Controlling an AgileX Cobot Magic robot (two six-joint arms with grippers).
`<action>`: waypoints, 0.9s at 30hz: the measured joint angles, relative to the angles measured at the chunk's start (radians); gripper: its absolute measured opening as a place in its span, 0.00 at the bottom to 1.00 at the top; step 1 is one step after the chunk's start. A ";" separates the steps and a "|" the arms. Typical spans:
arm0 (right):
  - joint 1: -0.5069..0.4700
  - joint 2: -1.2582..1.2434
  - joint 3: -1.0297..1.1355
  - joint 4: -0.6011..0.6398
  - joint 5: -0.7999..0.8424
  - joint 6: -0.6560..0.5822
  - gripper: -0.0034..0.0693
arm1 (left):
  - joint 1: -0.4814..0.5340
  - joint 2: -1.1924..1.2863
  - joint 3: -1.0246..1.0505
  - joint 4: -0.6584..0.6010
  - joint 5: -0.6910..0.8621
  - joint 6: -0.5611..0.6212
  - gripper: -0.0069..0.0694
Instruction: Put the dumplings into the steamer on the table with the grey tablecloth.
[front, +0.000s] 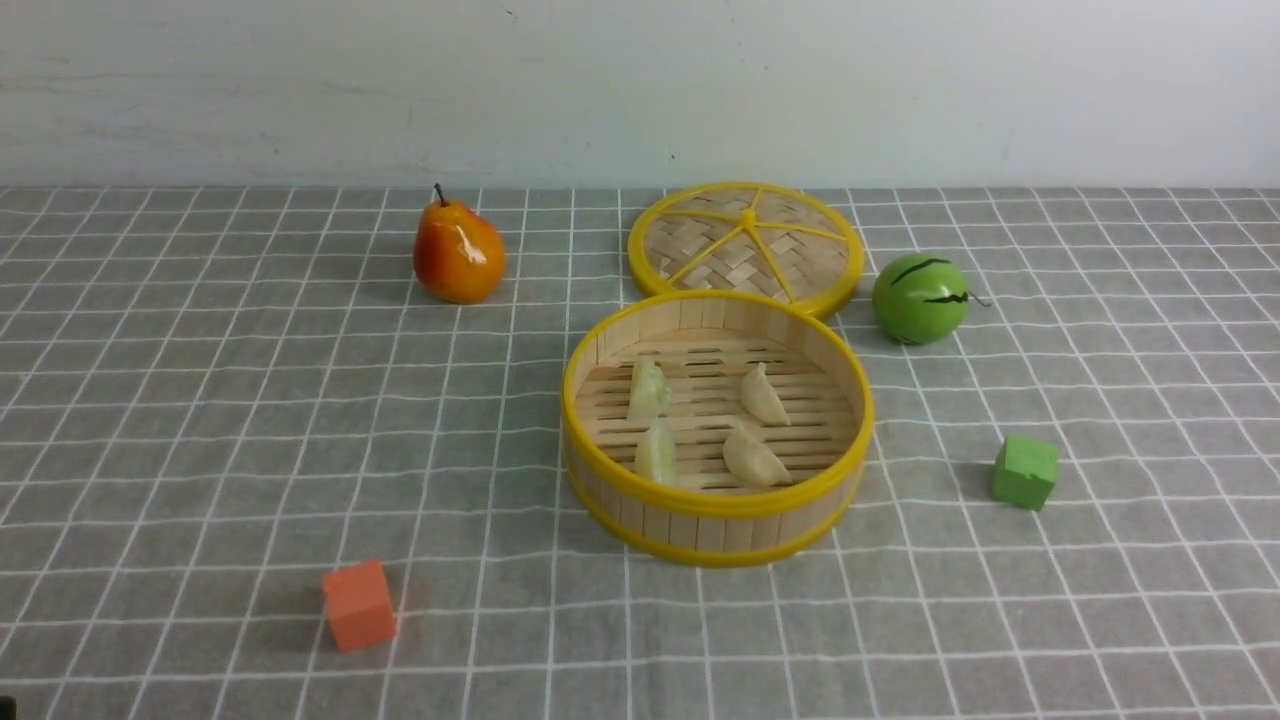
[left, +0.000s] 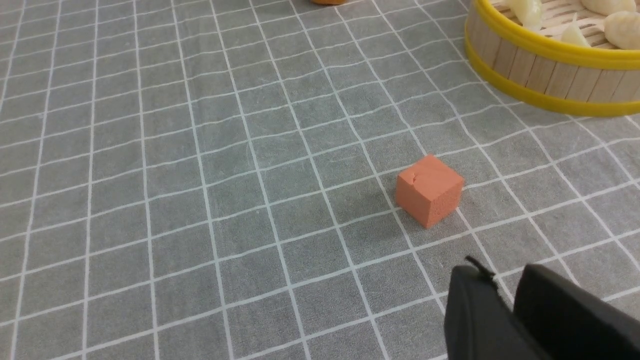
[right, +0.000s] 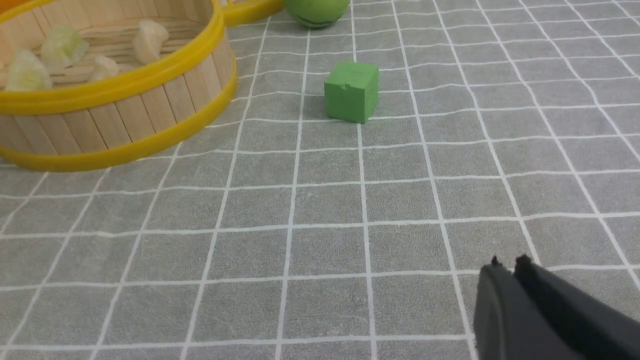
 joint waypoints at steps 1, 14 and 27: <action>0.000 0.000 0.000 0.000 0.000 0.000 0.09 | 0.000 0.000 0.000 0.000 0.000 0.000 0.25; 0.000 0.000 0.000 -0.001 0.000 0.000 0.11 | 0.024 -0.037 0.020 -0.003 0.001 0.000 0.27; 0.000 0.000 0.000 -0.001 0.001 0.000 0.15 | 0.440 -0.222 0.339 -0.309 -0.364 0.082 0.27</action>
